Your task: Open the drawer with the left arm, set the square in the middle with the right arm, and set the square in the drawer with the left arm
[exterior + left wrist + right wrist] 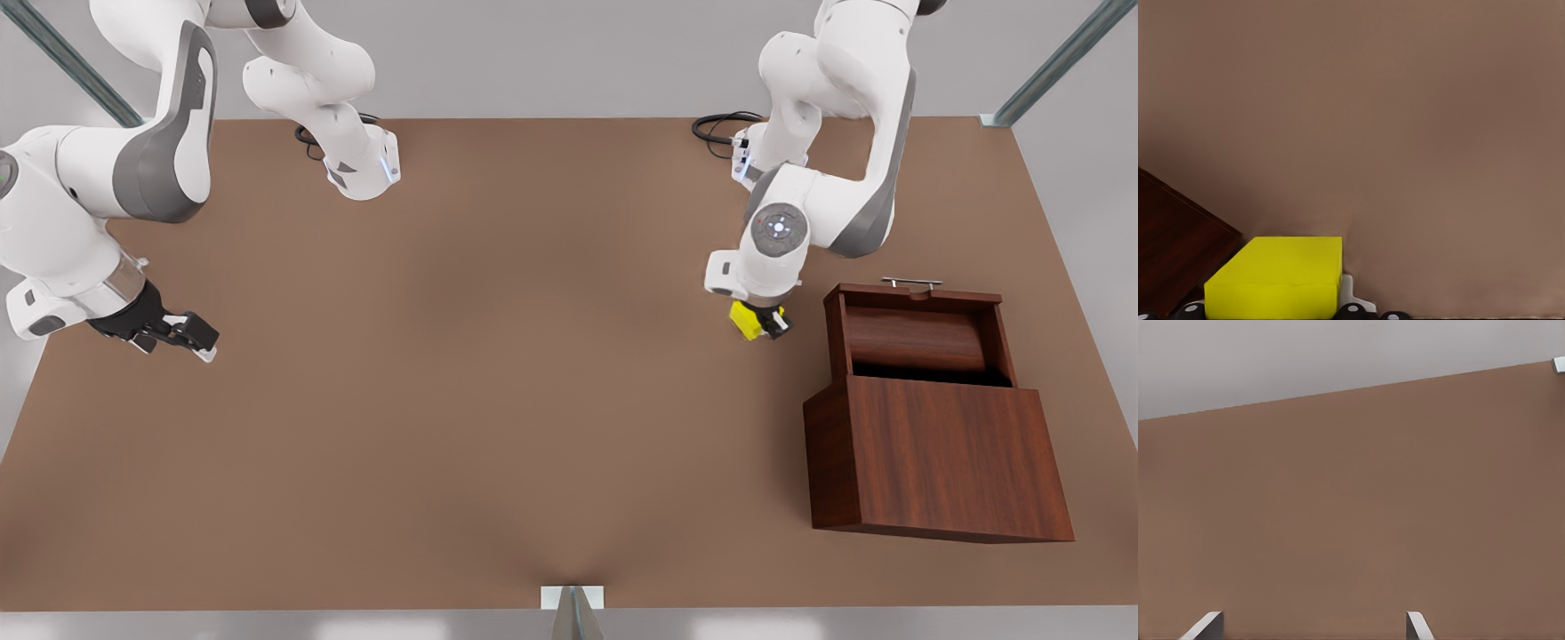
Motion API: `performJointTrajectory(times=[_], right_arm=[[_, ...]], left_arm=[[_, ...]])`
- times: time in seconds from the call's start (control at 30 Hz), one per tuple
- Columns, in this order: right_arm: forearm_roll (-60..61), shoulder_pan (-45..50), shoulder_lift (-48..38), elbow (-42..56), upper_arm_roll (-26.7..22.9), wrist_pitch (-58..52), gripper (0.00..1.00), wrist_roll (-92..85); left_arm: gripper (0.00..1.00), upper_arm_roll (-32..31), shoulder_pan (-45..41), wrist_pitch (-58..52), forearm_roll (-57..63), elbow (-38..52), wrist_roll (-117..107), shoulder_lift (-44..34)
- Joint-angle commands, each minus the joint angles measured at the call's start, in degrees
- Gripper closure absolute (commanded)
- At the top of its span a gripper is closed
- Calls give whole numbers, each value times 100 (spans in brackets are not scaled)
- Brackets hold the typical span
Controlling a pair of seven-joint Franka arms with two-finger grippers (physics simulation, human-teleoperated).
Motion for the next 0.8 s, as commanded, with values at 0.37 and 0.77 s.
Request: performJointTrajectory(times=[0.37, 0.77], right_arm=[[-9, 12, 0, -8, 0, -8, 0, -9], [-9, 12, 0, 0, 0, -17, 0, -9]], left_arm=[[25, 2512, 47, 3, -179, -25, 3578, 190], [0, 2662, -32, -841, -828, 634, 950, 401]])
